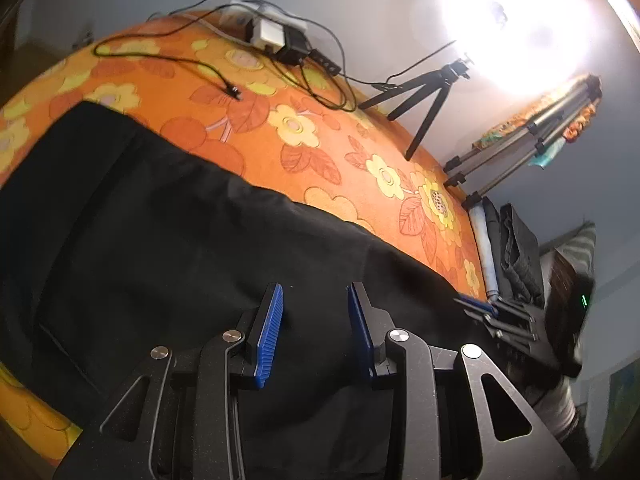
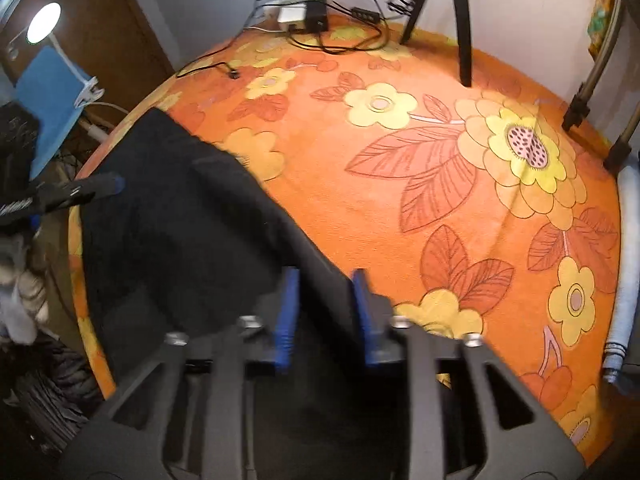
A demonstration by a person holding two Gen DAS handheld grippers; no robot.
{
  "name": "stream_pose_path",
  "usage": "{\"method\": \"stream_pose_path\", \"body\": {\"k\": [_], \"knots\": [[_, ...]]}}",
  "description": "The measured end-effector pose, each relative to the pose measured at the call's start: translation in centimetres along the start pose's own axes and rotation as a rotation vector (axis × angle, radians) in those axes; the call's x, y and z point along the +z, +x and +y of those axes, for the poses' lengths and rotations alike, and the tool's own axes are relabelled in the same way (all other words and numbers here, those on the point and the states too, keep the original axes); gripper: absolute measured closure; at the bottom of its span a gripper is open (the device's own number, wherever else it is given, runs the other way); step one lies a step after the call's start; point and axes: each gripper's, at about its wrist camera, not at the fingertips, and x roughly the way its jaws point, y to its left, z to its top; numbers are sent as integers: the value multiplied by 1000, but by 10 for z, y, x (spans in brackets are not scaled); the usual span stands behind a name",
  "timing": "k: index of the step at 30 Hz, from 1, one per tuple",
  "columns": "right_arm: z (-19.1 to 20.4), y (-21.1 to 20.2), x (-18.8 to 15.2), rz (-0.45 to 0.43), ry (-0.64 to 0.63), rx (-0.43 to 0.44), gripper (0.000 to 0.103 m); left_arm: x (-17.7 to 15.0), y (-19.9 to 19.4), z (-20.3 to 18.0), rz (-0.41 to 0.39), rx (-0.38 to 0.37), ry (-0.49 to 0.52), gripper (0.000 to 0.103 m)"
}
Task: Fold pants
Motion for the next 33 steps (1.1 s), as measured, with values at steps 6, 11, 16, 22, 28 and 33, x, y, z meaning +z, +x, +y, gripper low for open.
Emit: {"method": "stream_pose_path", "body": {"k": [6, 11, 16, 22, 28, 33], "knots": [[45, -21, -32, -119, -161, -86, 90, 0, -5, -20, -20, -37, 34, 71], [72, -18, -63, -104, -232, -93, 91, -3, -4, -41, -34, -114, 65, 71], [78, -14, -72, -76, -232, -70, 91, -12, 21, -65, 31, -130, 137, 71], [57, -43, -67, -35, -152, 119, 87, -34, 44, -54, 139, -71, 147, 71], [-2, -52, -33, -84, 79, 180, 60, -49, 42, -47, 131, -85, 177, 72], [-32, -5, -14, 47, 242, 298, 57, -52, 41, -50, 128, -82, 194, 72]]}}
